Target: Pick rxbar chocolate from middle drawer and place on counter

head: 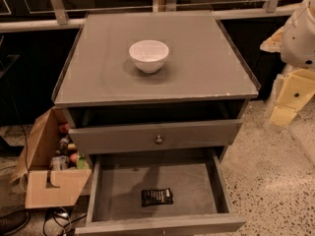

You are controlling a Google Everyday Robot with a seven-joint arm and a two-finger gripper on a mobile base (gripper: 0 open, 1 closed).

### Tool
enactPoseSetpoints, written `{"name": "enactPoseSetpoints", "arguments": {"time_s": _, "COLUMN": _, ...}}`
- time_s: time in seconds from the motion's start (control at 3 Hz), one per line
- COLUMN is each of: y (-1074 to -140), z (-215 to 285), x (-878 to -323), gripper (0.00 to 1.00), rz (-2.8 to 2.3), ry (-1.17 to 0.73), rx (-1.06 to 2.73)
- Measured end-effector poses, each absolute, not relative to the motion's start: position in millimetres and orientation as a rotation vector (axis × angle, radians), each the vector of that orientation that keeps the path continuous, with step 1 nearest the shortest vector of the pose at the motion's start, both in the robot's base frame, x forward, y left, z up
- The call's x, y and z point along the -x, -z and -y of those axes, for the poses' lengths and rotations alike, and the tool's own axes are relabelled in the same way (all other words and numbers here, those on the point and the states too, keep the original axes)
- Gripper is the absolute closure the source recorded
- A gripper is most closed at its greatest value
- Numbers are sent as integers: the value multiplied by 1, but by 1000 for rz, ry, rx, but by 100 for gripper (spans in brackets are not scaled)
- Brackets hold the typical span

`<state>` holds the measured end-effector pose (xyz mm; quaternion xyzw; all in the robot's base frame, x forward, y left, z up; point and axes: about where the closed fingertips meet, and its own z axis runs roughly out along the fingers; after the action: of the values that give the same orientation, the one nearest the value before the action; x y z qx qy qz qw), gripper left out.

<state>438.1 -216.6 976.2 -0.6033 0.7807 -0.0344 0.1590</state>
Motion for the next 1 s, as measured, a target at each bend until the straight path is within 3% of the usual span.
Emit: {"name": "enactPoseSetpoints", "arguments": {"time_s": 1.0, "y": -957, "z": 200, "x": -435, "gripper": 0, "rz": -2188, "ry": 60, "rx": 1801}}
